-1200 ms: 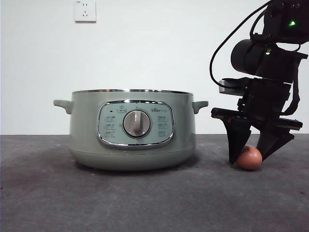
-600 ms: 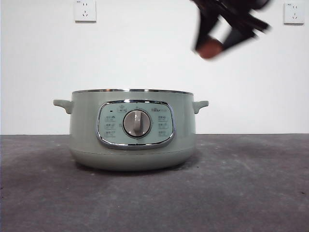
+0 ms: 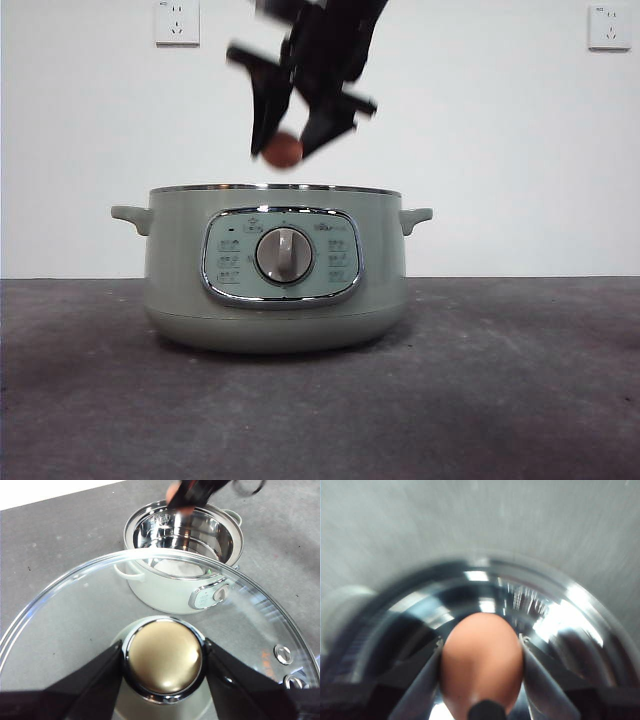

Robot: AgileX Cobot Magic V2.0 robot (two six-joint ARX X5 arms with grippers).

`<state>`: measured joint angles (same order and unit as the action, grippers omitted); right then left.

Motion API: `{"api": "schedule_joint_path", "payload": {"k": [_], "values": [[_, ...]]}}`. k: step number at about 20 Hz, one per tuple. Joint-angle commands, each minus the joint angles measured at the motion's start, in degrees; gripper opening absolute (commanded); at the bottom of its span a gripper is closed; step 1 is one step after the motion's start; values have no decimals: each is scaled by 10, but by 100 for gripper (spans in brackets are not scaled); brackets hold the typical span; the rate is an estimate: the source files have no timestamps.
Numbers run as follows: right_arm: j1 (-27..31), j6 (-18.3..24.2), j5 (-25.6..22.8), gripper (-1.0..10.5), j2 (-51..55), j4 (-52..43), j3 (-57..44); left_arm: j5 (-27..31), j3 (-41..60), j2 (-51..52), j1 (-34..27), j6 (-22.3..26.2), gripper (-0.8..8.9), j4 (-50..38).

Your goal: Pick up the egg,open the lid,put the egg in the pot,close the lid

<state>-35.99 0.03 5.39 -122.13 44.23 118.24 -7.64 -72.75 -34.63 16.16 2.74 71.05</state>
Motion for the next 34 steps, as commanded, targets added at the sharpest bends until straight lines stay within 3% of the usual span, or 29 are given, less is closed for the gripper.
{"api": "schedule_joint_path", "payload": {"k": [1, 12, 21, 22, 24, 26, 29, 34], "values": [[-1, 18, -1, -17, -34, 9, 13, -2, -6, 5, -1, 3, -8, -16], [-4, 47, -10, -17, -93, 67, 11, -2, -6, 4, -1, 5, -8, -16], [-8, 47, -9, -12, -105, 93, 10, -2, -6, 4, -1, 7, -8, -12], [-8, 47, -9, 17, -105, 93, 10, -2, -6, 4, -1, 7, -8, -12], [-8, 44, -9, 279, -105, 94, 11, -2, -6, 4, -1, 9, -8, -12], [-11, 40, -9, 410, -104, 96, 16, -2, -6, 4, -1, 9, -8, -12], [-13, 30, -9, 411, -103, 123, 74, -2, -6, 4, -1, 9, -8, -12], [-13, 30, -10, 408, -103, 308, 340, -3, -6, -12, -1, 22, -8, -45]]}}
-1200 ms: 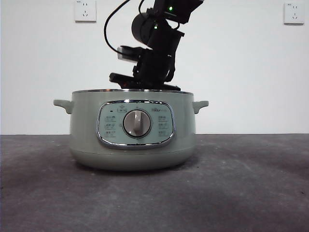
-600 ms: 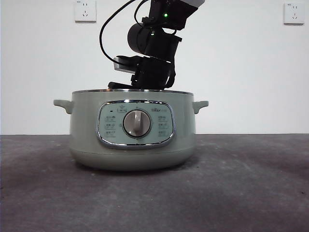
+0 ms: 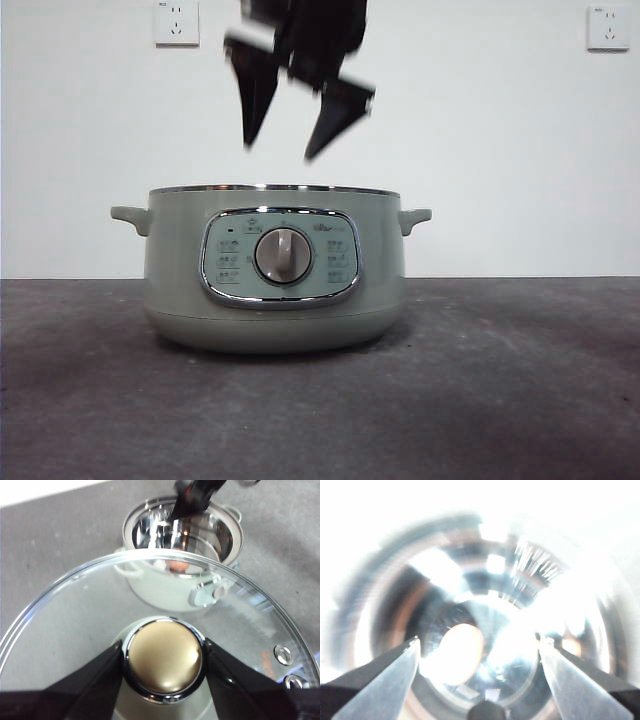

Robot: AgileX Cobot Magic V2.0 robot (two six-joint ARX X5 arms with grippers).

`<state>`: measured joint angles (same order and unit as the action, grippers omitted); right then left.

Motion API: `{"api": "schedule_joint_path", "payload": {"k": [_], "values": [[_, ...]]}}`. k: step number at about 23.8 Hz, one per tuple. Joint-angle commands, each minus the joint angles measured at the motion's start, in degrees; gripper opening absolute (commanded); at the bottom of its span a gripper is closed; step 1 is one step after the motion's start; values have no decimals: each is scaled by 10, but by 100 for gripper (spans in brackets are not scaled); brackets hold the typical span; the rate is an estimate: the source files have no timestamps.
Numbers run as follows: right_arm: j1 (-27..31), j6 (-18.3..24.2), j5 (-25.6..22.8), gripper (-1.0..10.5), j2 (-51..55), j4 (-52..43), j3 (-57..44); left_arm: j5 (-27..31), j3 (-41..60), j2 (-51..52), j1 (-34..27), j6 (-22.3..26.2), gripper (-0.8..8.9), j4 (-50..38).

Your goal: Pick up the egg,open the lid,put the egg in the pot,close the lid

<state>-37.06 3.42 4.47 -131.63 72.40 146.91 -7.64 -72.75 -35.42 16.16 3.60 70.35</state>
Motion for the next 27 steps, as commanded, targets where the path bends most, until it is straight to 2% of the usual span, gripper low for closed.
{"api": "schedule_joint_path", "payload": {"k": [1, 4, 8, 11, 15, 20, 24, 27], "values": [[-2, -4, -7, 407, -8, 62, 120, -14, -6, -19, -1, 17, -8, -50], [-2, -31, -14, 405, 22, 66, 200, -61, -6, -73, -1, 31, -8, -99], [-6, -34, -15, 405, 79, 67, 200, -80, -6, -131, 0, 42, -8, -154], [-19, -34, -17, 342, 115, 68, 200, -103, -6, -171, 0, 42, -8, -193], [-40, -34, -40, 343, 163, 68, 189, -110, -6, -208, 3, 42, -8, -236], [-75, -34, -78, 344, 254, 68, 103, -110, -6, -252, 21, 42, -8, -278], [-108, -35, -115, 346, 351, 68, -24, -110, -6, -290, 37, 42, -8, -321], [-131, -51, -135, 346, 430, 68, -132, -109, -6, -319, 53, 44, -8, -360]]}}
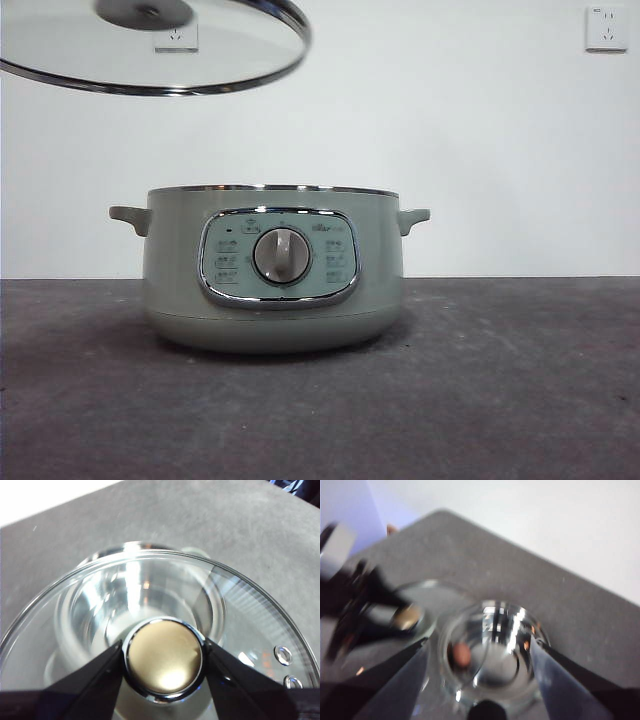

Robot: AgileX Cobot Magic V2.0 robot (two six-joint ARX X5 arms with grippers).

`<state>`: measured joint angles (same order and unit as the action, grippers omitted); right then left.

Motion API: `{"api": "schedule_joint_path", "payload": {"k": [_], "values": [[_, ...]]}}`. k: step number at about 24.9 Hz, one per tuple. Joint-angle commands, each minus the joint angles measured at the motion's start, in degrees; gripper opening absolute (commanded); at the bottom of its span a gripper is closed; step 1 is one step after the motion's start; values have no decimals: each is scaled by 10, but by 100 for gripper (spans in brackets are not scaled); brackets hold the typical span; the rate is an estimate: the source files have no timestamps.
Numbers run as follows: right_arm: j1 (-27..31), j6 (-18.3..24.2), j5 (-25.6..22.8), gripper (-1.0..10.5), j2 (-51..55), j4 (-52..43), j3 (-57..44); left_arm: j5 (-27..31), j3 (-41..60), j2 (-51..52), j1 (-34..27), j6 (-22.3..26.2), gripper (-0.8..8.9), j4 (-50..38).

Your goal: Pick up the egg,open the lid,put the egg in the pot,close the lid

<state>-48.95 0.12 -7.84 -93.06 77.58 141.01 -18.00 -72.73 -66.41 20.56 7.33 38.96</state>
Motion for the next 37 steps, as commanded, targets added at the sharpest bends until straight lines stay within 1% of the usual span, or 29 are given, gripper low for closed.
{"api": "schedule_joint_path", "payload": {"k": [1, 6, 8, 11, 16, 17, 18, 21, 26, 28, 30, 37], "values": [[-20, -27, -23, 346, 72, 16, -110, -4, -6, -20, 15, 7, -8, -59], [-57, -92, -94, 346, 205, 16, -283, 0, -6, -69, 27, 8, -8, -113], [-70, -123, -113, 346, 262, 16, -353, 0, -7, -88, 28, 8, -8, -130], [-84, -173, -134, 346, 339, 16, -445, 0, -7, -115, 30, 8, -8, -156], [-96, -238, -149, 346, 455, 16, -575, 3, -10, -160, 32, 6, -8, -198], [-96, -245, -149, 346, 475, 16, -595, 10, -13, -170, 35, 5, -8, -203], [-96, -251, -149, 346, 494, 16, -616, 26, -19, -182, 40, 5, -8, -205], [-96, -270, -149, 346, 527, 16, -659, 46, -56, -211, 52, 6, -8, -197], [-96, -271, -148, 346, 536, 16, -691, 61, -125, -270, 69, 6, -8, -167], [-96, -270, -148, 346, 536, 16, -691, 62, -128, -287, 72, 6, -8, -163], [-96, -269, -149, 346, 536, 16, -691, 77, -128, -301, 74, 6, -8, -152], [-96, -267, -150, 346, 540, 16, -691, 86, -128, -308, 72, 9, -8, -142]]}}
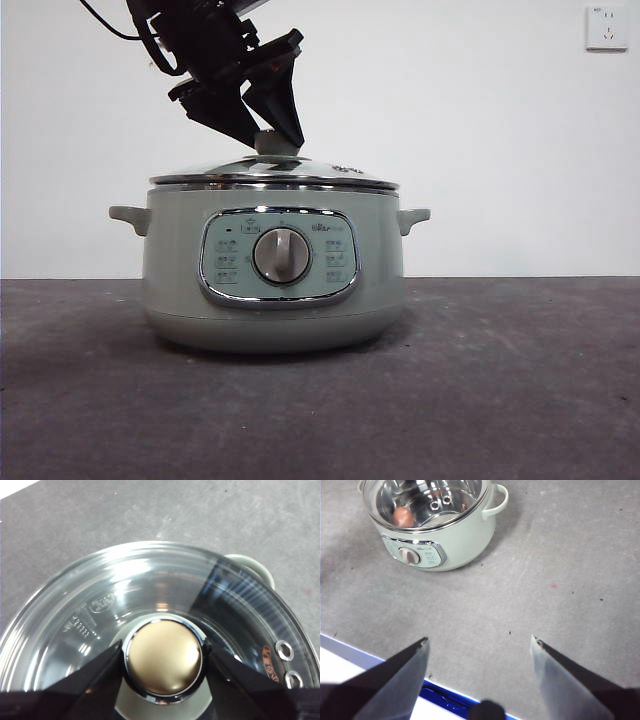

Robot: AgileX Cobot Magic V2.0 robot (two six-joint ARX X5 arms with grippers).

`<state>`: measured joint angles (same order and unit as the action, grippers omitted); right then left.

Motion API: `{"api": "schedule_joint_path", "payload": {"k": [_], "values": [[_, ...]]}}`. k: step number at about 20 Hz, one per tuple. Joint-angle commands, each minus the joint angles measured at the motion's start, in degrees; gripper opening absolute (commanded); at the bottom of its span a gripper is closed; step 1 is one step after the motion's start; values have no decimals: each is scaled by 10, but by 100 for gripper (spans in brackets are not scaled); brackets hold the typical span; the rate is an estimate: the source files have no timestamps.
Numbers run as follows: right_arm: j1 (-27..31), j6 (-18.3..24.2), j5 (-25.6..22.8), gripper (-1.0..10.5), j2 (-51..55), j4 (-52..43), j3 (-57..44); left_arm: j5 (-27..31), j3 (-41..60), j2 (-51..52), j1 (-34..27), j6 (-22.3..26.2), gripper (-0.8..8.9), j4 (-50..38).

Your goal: Pick up the egg,open the lid,put the egg in the pot,close the lid

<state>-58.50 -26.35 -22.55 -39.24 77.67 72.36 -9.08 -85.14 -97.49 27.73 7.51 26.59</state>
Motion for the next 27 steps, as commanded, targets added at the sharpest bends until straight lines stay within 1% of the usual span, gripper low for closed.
{"api": "schedule_joint_path", "payload": {"k": [1, 8, 11, 12, 14, 15, 16, 20, 24, 27], "values": [[0, -2, -3, 346, 2, 15, -4, -3, -4, 0, 0, 7, -8, -19], [0, -3, -5, 346, 2, 15, -4, -3, -4, -31, 1, 2, -8, 6], [0, -3, -6, 346, 2, 15, -4, -3, -4, -34, 1, 2, 7, 17], [0, -3, -7, 346, 2, 15, -4, -3, -4, -34, 1, 2, 55, 17], [0, -3, -7, 346, 2, 15, -4, -3, -5, -34, 0, 2, 279, 24], [0, -3, -7, 346, 2, 15, -4, -3, -5, -34, 0, 2, 362, 27], [0, -3, -9, 346, 2, 15, -4, -3, -5, -33, 0, 2, 381, 28], [0, -4, -11, 346, 2, 15, -4, -3, -6, -21, 0, 2, 381, 31], [0, -4, -11, 346, 2, 15, -4, -3, -6, 24, -4, 2, 381, 34], [0, -4, -11, 346, 1, 15, -4, -3, -6, 70, -7, 0, 380, 67]]}}
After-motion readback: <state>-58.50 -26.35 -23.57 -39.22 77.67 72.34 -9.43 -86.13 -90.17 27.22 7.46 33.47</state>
